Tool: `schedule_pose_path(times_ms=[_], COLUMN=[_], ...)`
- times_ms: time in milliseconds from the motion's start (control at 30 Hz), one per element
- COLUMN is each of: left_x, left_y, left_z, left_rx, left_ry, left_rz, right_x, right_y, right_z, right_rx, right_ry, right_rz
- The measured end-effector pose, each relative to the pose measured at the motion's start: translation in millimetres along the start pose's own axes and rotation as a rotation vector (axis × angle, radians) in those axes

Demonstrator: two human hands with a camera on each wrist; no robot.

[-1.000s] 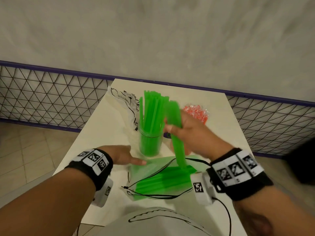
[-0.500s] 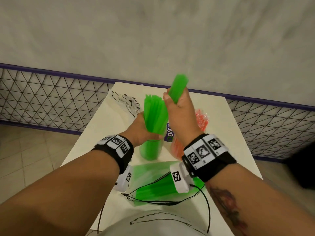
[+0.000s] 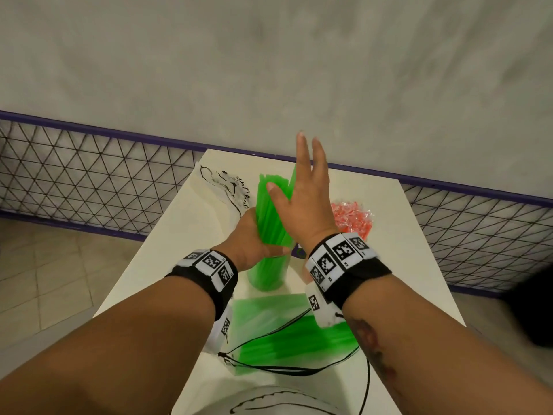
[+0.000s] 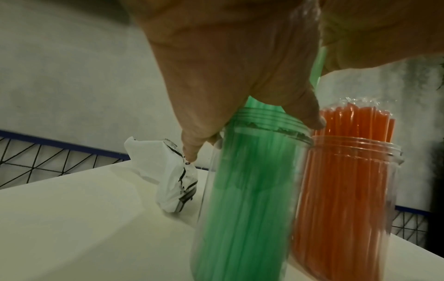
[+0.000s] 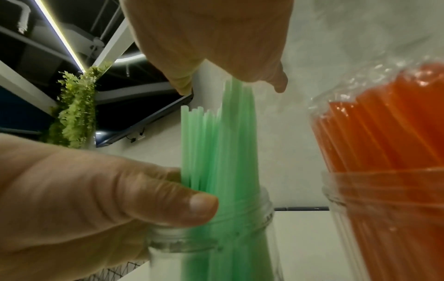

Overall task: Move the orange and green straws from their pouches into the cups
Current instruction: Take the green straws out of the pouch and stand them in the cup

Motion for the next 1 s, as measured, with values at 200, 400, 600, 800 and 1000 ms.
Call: schedule_pose_path(times_ms=[200, 400, 600, 800, 1000], left_x=[0.1, 0.0, -3.2, -3.8, -17.0], left_y=[-0.9, -0.5, -2.9, -6.0, -22.5], left_z=[1.1, -0.3, -1.6, 1.3, -11.8], left_rx=[-0.024, 0.008, 0.043, -0.031, 0.031], left_ry=[0.027, 0.005, -0.025, 0.014, -0.301], left_rz=[0.05, 0.082, 0.059, 0.157, 0.274], right_x=[11.8, 14.1, 30.6, -16.5, -4.9], right_y=[9.8, 15.1, 9.4, -20.3, -5.8], right_z=[4.9, 12.4, 20.2, -26.1, -152.7], right_rx=[-0.342, -0.401, -0.329, -0.018, -0.746], right_ry=[-0.034, -0.219, -0.191, -0.347, -0.548], right_rz=[-0.163, -0.242, -0.358, -0.072, 0.035])
Point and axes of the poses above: each hand's wrist, its own z-axis towards the middle knuckle, its own y-axis out of the palm, x = y × z, the point moved 1 cm from there along z, towards the middle knuckle, and after that the axes turned 7 degrees about -y, right-handed, at the moved point
